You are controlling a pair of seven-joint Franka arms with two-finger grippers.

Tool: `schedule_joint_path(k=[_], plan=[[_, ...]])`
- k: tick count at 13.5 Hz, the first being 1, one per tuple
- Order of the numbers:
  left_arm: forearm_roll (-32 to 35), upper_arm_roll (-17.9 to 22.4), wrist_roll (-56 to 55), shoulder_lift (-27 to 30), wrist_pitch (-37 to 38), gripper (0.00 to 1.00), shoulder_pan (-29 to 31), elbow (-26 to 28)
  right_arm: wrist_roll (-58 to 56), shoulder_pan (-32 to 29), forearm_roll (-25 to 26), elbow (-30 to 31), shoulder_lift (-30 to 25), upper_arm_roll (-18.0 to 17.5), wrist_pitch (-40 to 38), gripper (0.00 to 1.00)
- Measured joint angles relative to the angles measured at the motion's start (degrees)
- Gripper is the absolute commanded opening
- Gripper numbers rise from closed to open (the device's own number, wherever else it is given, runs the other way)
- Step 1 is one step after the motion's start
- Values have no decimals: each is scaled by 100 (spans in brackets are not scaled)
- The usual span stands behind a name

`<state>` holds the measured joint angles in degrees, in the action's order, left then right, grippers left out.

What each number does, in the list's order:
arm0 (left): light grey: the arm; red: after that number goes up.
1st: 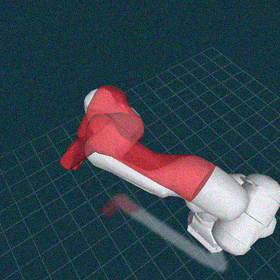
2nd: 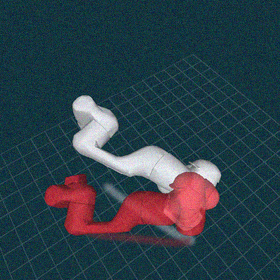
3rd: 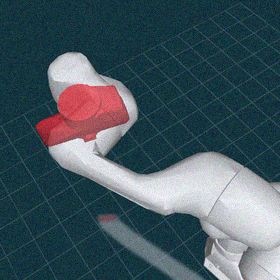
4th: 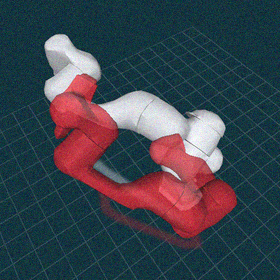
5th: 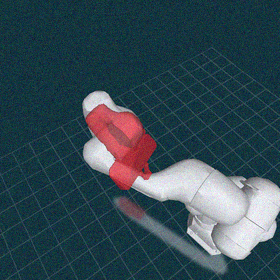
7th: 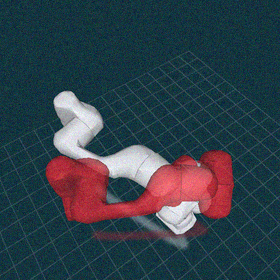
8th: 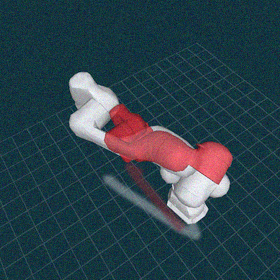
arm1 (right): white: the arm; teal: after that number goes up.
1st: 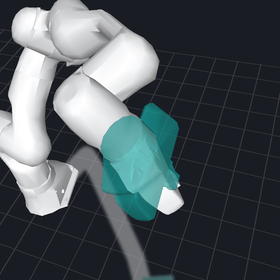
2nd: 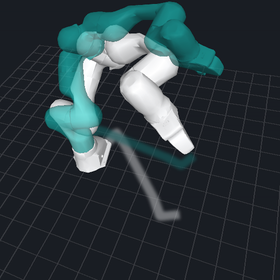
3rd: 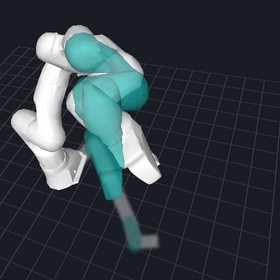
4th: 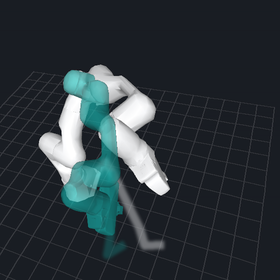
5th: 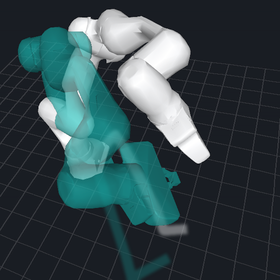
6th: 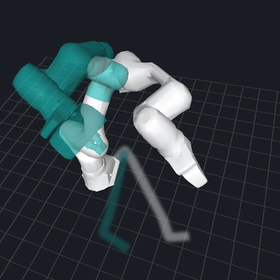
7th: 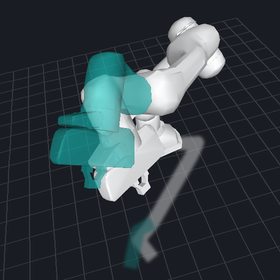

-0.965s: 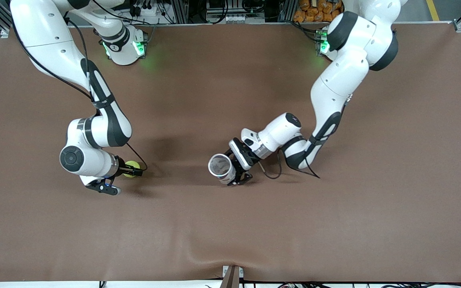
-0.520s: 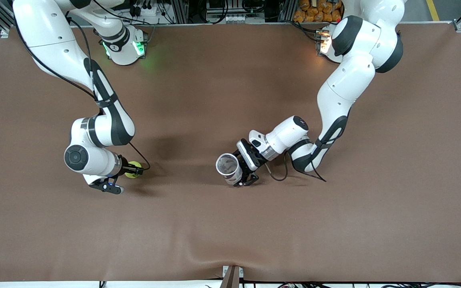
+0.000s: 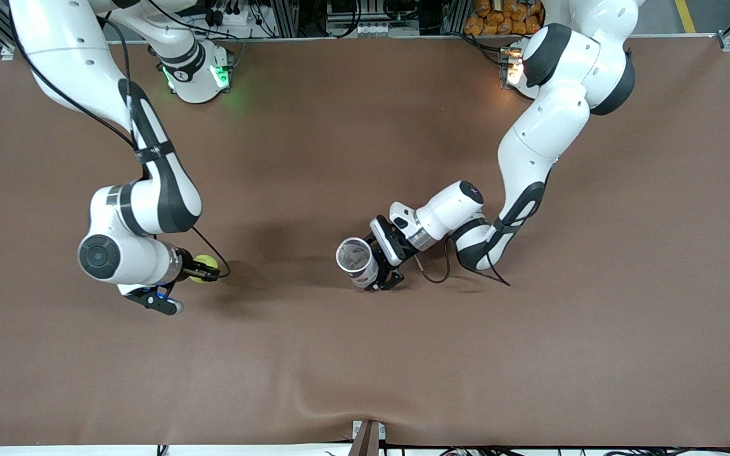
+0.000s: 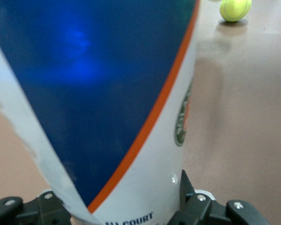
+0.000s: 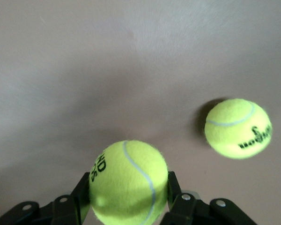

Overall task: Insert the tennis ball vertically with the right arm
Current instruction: 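Grasp one tennis ball with the right gripper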

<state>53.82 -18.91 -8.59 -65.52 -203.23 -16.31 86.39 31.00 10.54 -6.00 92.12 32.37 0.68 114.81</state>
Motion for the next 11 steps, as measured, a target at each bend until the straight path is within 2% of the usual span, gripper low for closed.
schedule_joint_path(k=[4,7,11], plan=[[0,-7,0,-1,0,83,-14,0,1028,59,-441,-814,-50,-120,-698,17],[0,-16,0,-2,1,83,-44,2,2379,203,-673,-1311,-55,-250,-828,17],[0,-17,0,-3,1,83,-69,3,3913,897,-677,-1770,-54,-313,-820,17]])
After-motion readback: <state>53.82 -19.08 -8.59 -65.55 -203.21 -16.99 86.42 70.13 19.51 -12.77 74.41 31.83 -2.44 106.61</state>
